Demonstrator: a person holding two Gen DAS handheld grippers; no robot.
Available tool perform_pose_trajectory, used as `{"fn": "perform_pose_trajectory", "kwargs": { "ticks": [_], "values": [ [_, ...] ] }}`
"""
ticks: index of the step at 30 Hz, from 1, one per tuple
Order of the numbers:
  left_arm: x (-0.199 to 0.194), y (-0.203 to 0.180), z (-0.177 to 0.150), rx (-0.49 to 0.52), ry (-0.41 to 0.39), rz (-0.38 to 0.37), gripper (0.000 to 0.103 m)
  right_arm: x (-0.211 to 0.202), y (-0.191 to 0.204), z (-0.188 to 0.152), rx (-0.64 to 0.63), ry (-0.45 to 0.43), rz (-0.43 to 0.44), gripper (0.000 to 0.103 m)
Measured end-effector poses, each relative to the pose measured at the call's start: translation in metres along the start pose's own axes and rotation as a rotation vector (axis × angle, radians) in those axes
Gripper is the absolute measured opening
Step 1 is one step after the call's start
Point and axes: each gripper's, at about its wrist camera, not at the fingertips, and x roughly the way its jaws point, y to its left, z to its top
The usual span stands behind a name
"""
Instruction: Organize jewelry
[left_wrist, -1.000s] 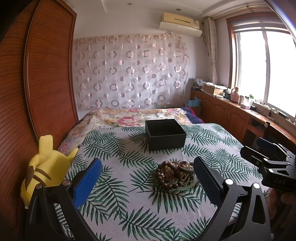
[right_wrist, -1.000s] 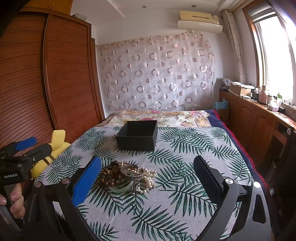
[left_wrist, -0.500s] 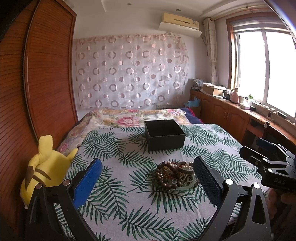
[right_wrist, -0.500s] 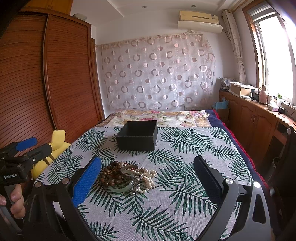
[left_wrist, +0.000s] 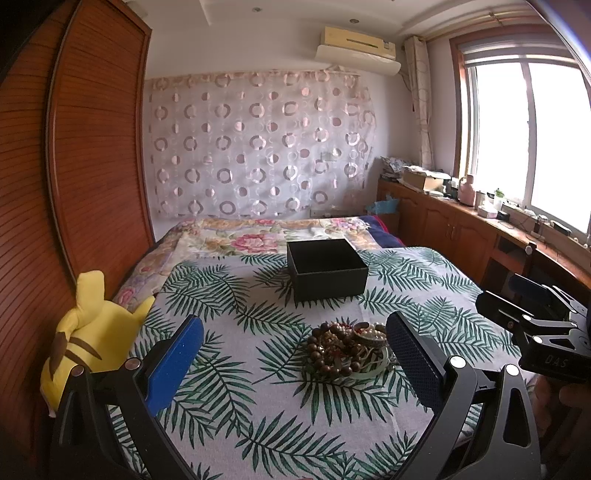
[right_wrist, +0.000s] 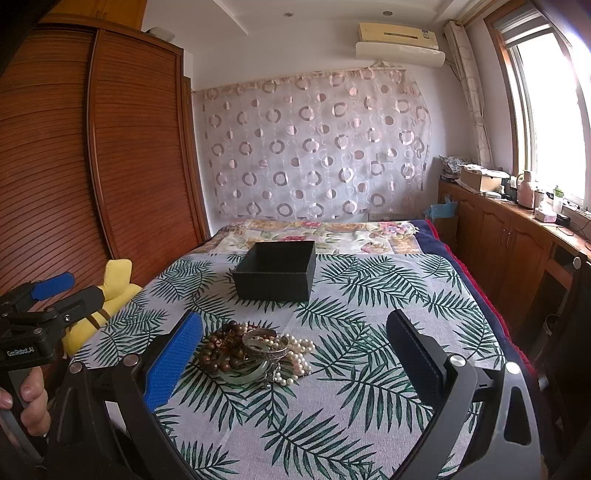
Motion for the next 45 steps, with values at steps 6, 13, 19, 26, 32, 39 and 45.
{"fn": "perform_pose_trajectory", "kwargs": {
  "ticks": [6, 13, 19, 26, 32, 39, 45],
  "values": [
    [0.006, -0.001, -0.005, 0.000, 0.019, -0.010, 0.095, 0.003, 0.002, -0.003, -0.003, 0.012, 0.007, 0.101],
    [0.030, 0.004, -0.022, 0.001, 0.081, -0.054, 0.095, 0.021, -0.004, -0.011, -0.028, 0.055, 0.048, 0.100],
    [0.050, 0.012, -0.034, -0.011, 0.133, -0.080, 0.095, 0.050, -0.002, -0.019, -0.069, 0.121, 0.099, 0.094],
    [0.067, 0.021, -0.044, -0.027, 0.175, -0.099, 0.095, 0.088, 0.008, -0.027, -0.115, 0.203, 0.156, 0.083],
    [0.082, 0.024, -0.051, -0.018, 0.205, -0.120, 0.095, 0.122, 0.014, -0.031, -0.133, 0.288, 0.200, 0.079],
    [0.094, 0.028, -0.061, -0.024, 0.243, -0.145, 0.095, 0.159, 0.016, -0.036, -0.116, 0.382, 0.224, 0.075],
    [0.101, 0.029, -0.066, -0.027, 0.268, -0.158, 0.095, 0.177, 0.021, -0.038, -0.122, 0.444, 0.220, 0.074]
  ]
}}
